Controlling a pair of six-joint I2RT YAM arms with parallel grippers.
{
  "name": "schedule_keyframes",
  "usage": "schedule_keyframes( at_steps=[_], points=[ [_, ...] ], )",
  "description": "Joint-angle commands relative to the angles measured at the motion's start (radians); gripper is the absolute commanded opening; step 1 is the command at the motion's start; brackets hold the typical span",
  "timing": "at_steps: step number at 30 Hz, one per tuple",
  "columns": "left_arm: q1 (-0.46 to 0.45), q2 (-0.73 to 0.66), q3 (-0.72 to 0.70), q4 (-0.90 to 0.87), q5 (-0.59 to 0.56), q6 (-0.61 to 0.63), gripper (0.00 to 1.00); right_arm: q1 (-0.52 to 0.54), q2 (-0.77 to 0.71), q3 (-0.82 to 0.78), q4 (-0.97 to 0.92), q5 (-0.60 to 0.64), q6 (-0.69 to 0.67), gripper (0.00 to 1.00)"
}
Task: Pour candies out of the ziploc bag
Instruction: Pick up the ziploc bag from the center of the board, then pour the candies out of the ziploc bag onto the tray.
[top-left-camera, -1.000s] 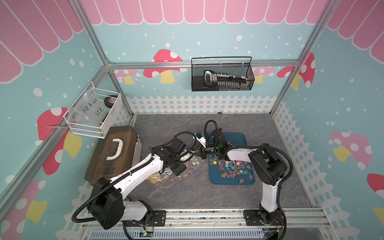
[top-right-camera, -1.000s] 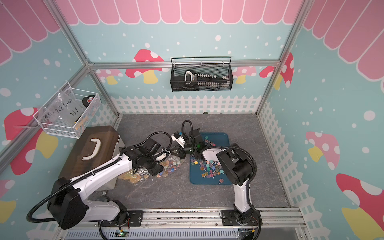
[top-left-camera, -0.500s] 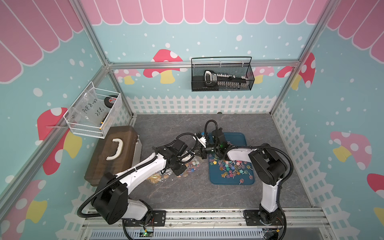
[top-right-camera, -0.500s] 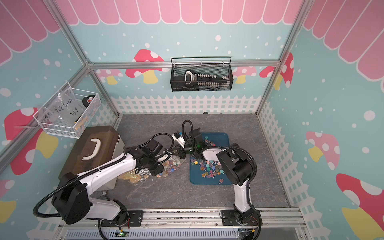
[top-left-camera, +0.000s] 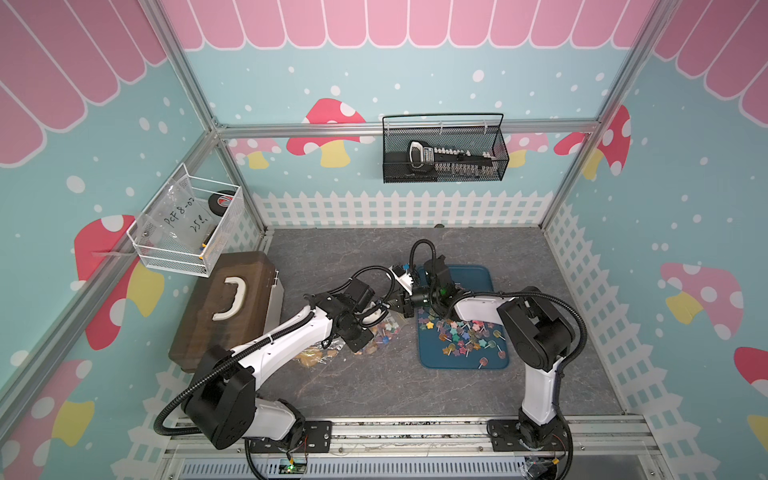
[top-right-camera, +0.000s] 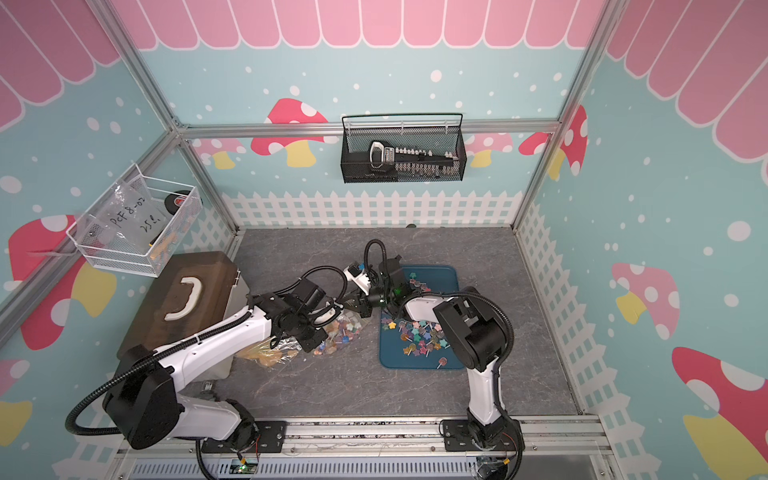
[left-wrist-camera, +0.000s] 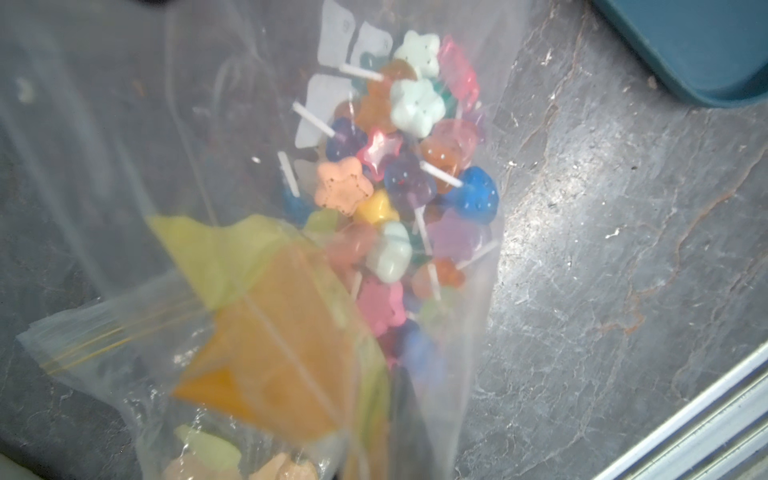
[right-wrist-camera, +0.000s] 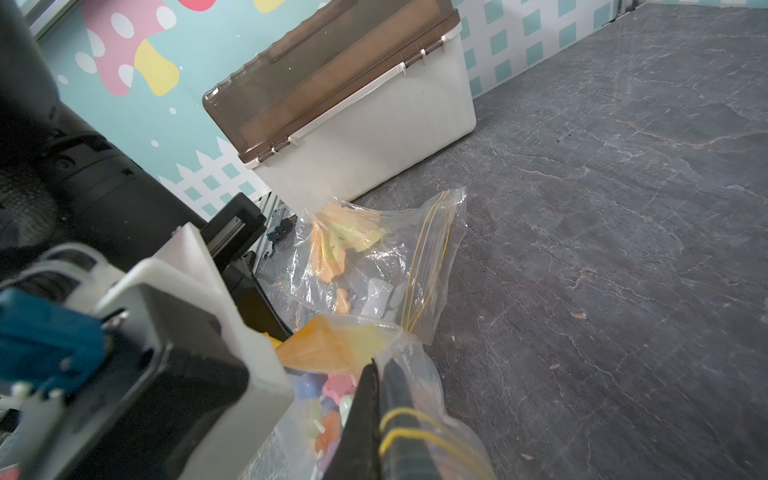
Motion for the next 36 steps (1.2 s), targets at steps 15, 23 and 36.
schedule_keyframes(
  at_steps=[15, 23, 36],
  points=[
    [-0.02, -0.113, 0.14, -0.058, -0.033, -0.003, 0.0, -0.019, -0.179, -0.081, -0.002, 0.076, -0.008, 0.0],
    [-0.064, -0.106, 0.224, -0.057, -0.055, 0.016, 0.0, -0.034, -0.332, -0.19, -0.001, 0.194, 0.009, 0.0],
    [-0.168, 0.016, 0.41, -0.031, -0.068, 0.036, 0.0, -0.058, -0.616, -0.362, -0.075, 0.459, 0.051, 0.0]
  ],
)
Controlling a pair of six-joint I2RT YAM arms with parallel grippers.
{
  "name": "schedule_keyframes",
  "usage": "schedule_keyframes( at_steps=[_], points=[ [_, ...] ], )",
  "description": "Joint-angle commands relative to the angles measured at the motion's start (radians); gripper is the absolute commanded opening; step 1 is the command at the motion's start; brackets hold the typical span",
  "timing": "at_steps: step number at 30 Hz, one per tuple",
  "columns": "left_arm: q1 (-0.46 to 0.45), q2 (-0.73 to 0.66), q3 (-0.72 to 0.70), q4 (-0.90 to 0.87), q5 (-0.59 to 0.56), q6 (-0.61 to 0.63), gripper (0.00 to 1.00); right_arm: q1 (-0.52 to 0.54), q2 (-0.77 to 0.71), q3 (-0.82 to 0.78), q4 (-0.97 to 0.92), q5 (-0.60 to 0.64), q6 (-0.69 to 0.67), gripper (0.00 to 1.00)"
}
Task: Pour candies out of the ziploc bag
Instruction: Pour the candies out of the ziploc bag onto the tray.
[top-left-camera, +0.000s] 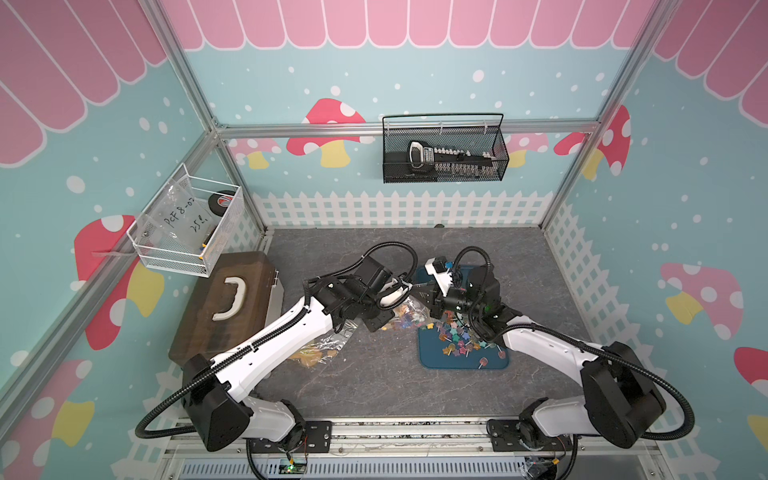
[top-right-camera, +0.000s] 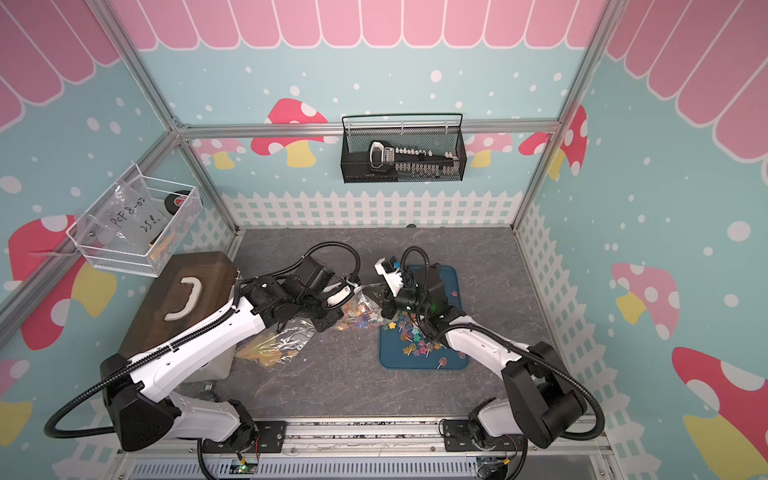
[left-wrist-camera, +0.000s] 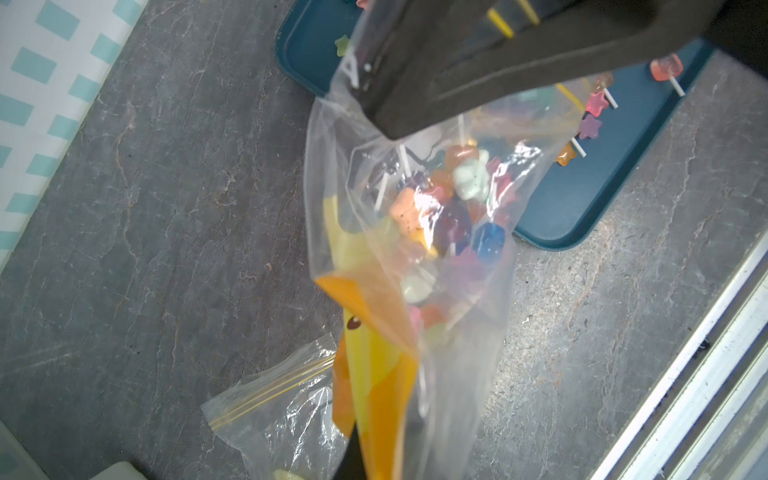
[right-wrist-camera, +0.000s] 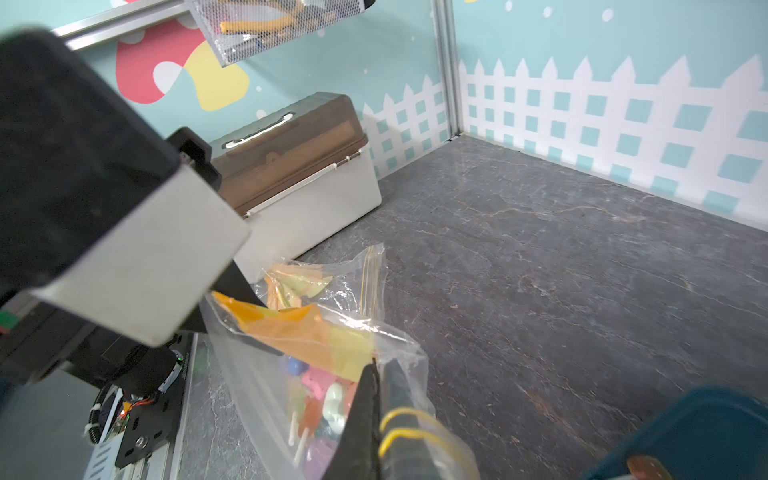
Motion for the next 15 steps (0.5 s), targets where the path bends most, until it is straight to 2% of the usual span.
schedule_keyframes(
  at_steps=[1, 4, 15],
  points=[
    [-0.019, 0.025, 0.066, 0.049, -0.003, 0.02, 0.0, -0.008, -0.05, -0.028, -0.052, 0.136, 0.017, 0.0],
    [-0.033, 0.053, 0.094, 0.061, -0.001, 0.013, 0.0, -0.013, -0.081, -0.054, -0.069, 0.234, 0.05, 0.0],
    [-0.09, 0.15, 0.2, 0.104, -0.014, -0.002, 0.0, -0.037, -0.116, -0.118, -0.049, 0.398, 0.095, 0.0]
  ],
)
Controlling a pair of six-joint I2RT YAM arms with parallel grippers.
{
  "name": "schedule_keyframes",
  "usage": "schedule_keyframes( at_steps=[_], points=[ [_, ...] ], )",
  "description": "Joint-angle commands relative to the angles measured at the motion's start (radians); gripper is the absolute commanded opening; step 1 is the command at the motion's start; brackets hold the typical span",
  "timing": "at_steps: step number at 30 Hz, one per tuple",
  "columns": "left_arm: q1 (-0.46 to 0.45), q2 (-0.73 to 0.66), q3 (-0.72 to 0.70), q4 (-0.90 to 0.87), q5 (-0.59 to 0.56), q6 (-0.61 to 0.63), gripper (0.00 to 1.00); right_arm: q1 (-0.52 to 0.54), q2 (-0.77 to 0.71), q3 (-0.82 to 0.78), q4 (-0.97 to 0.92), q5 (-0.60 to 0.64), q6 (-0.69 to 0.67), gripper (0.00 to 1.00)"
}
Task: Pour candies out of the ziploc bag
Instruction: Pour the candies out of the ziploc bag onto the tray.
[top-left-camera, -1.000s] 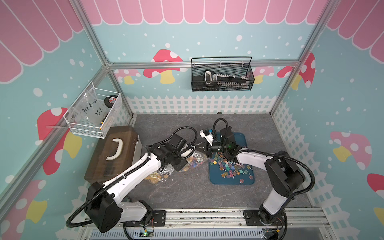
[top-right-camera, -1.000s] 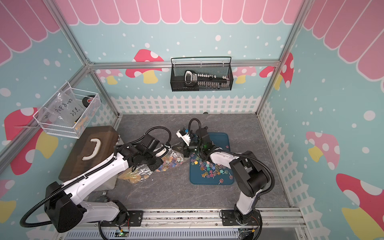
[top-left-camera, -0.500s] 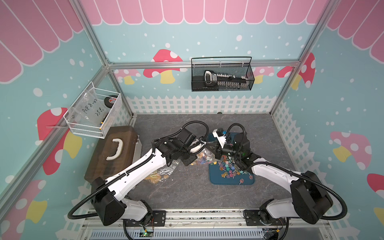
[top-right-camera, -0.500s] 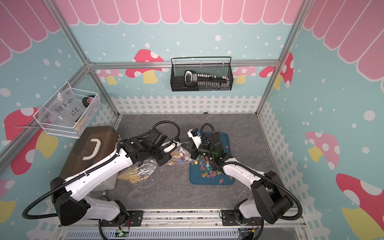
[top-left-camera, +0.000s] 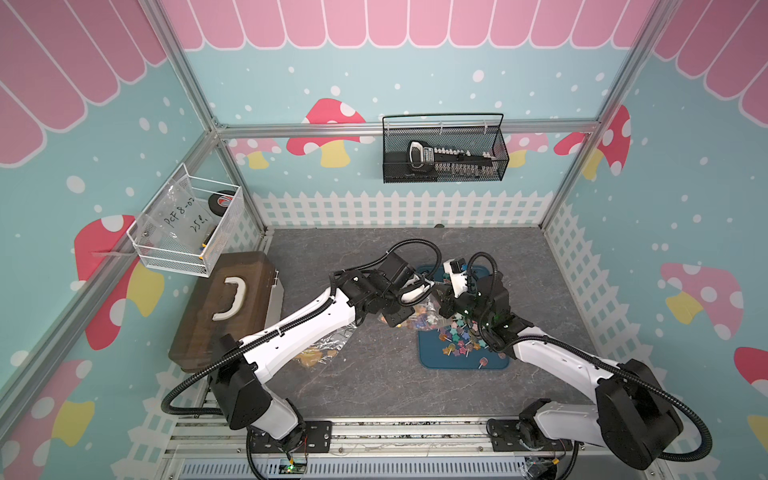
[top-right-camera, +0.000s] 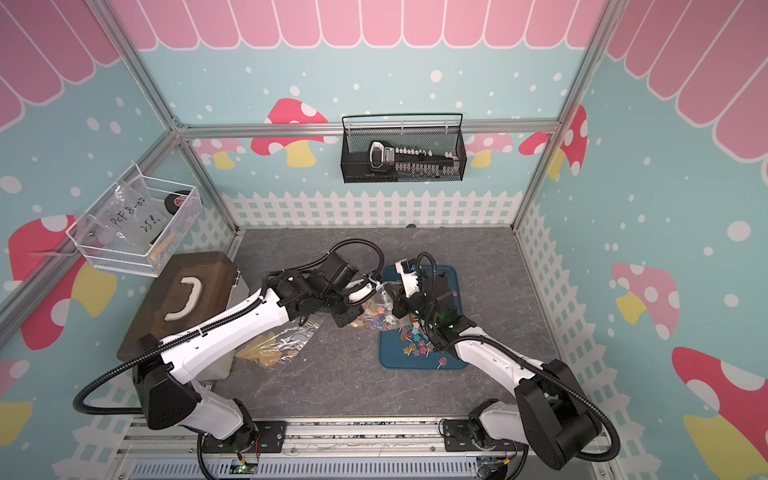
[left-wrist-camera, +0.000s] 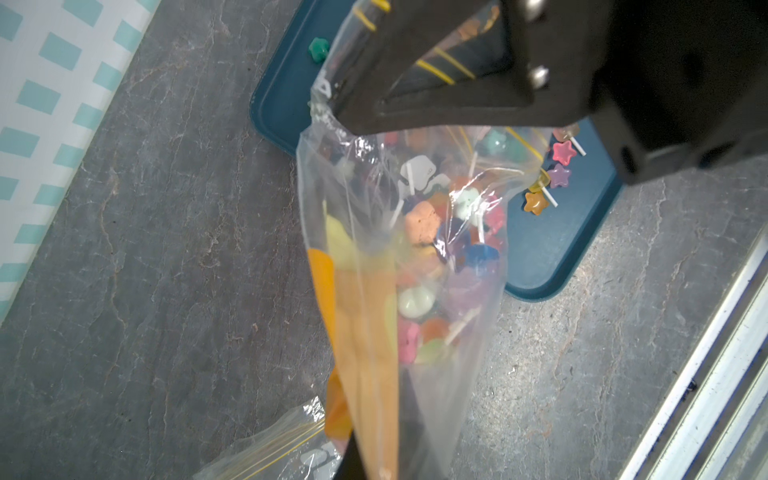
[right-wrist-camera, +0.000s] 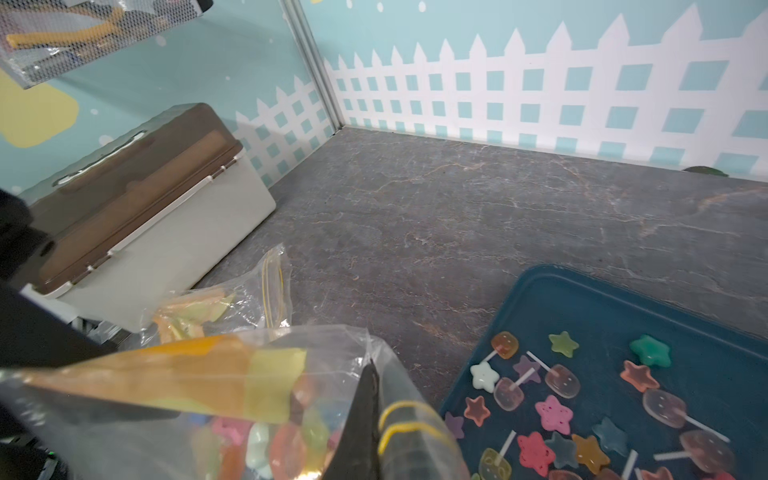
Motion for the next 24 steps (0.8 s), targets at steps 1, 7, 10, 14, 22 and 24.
schedule_keyframes(
  at_steps=[1, 7, 10, 14, 22, 24],
  points=[
    [-0.016, 0.012, 0.078, 0.067, -0.01, 0.004, 0.0, -0.015, -0.018, -0.024, 0.025, 0.074, 0.025, 0.0],
    [-0.025, 0.057, 0.133, 0.06, -0.023, 0.018, 0.0, -0.051, -0.022, -0.064, 0.098, 0.089, 0.036, 0.0],
    [-0.025, 0.078, 0.156, 0.052, -0.028, 0.026, 0.0, -0.072, -0.018, -0.076, 0.133, 0.071, 0.038, 0.0],
    [-0.025, 0.098, 0.178, 0.042, -0.042, 0.029, 0.0, -0.094, -0.003, -0.093, 0.177, 0.058, 0.038, 0.0],
    [-0.025, 0.122, 0.224, 0.028, -0.093, 0.035, 0.0, -0.143, 0.071, -0.114, 0.307, 0.02, 0.077, 0.0],
    [-0.025, 0.128, 0.235, 0.023, -0.107, 0.043, 0.0, -0.155, 0.092, -0.116, 0.335, 0.005, 0.083, 0.0]
  ],
)
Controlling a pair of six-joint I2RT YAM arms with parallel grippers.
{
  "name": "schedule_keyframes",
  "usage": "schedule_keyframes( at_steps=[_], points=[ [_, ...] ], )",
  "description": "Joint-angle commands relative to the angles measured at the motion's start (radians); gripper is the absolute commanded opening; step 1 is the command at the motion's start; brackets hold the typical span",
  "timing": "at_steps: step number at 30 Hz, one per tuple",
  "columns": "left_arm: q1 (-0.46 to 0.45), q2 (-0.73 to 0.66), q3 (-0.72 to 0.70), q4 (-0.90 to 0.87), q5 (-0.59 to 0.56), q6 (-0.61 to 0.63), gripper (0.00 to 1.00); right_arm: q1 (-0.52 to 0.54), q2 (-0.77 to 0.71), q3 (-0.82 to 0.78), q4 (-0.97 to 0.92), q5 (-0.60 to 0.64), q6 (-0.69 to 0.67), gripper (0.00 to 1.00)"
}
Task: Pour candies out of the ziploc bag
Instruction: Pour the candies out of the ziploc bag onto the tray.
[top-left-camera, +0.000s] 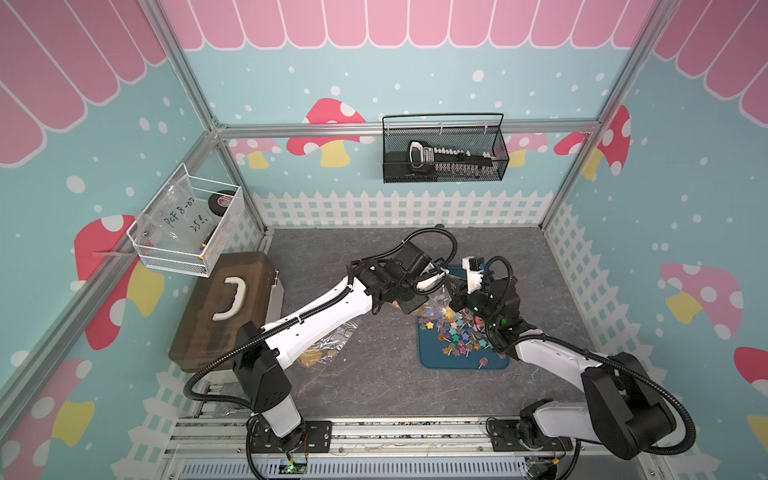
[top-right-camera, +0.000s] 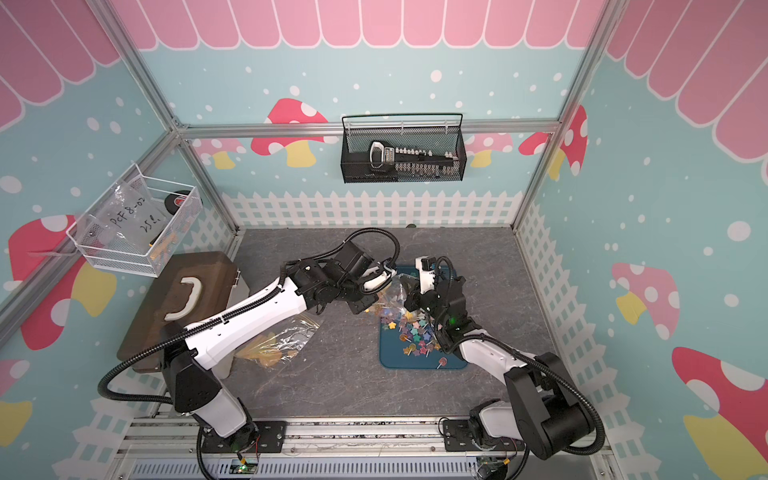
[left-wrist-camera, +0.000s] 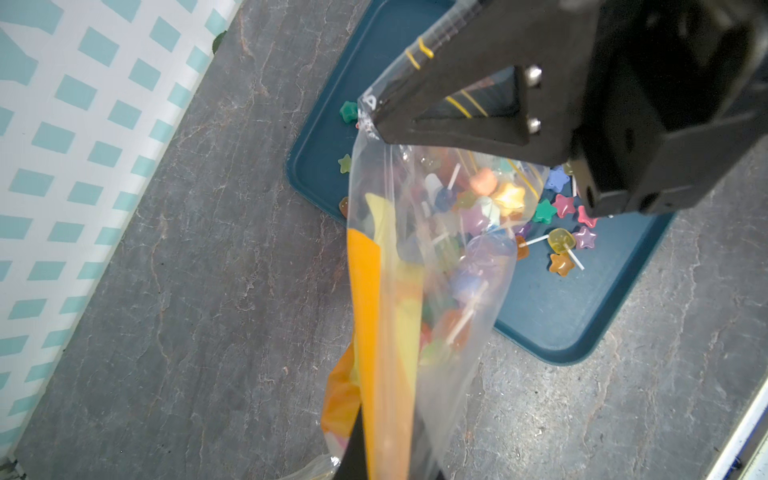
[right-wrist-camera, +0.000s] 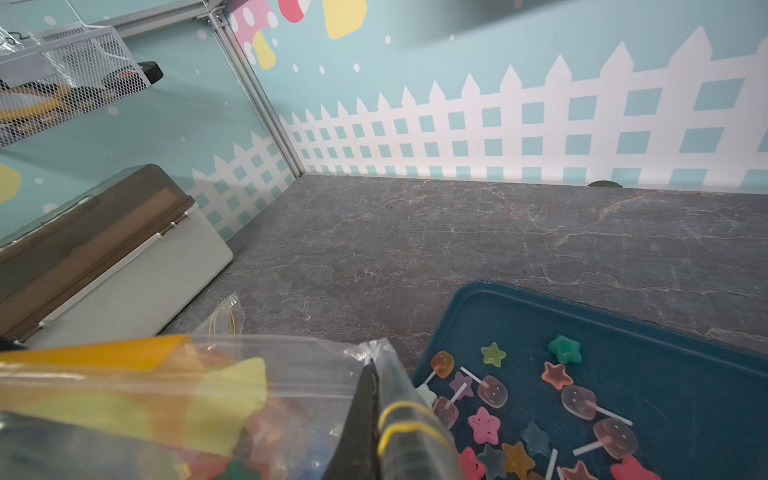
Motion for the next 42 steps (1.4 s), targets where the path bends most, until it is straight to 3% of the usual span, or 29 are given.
schedule_keyframes(
  at_steps=[1, 18, 42],
  points=[
    [-0.007, -0.003, 0.06, 0.012, -0.039, 0.036, 0.0, -0.033, 0.041, -0.016, 0.074, 0.0, 0.026, 0.0],
    [-0.008, 0.065, 0.18, -0.038, -0.054, 0.055, 0.0, -0.096, 0.229, 0.002, 0.236, -0.109, 0.082, 0.0],
    [-0.038, 0.127, 0.302, -0.11, -0.089, 0.08, 0.0, -0.132, 0.321, 0.017, 0.295, -0.166, 0.092, 0.0]
  ],
)
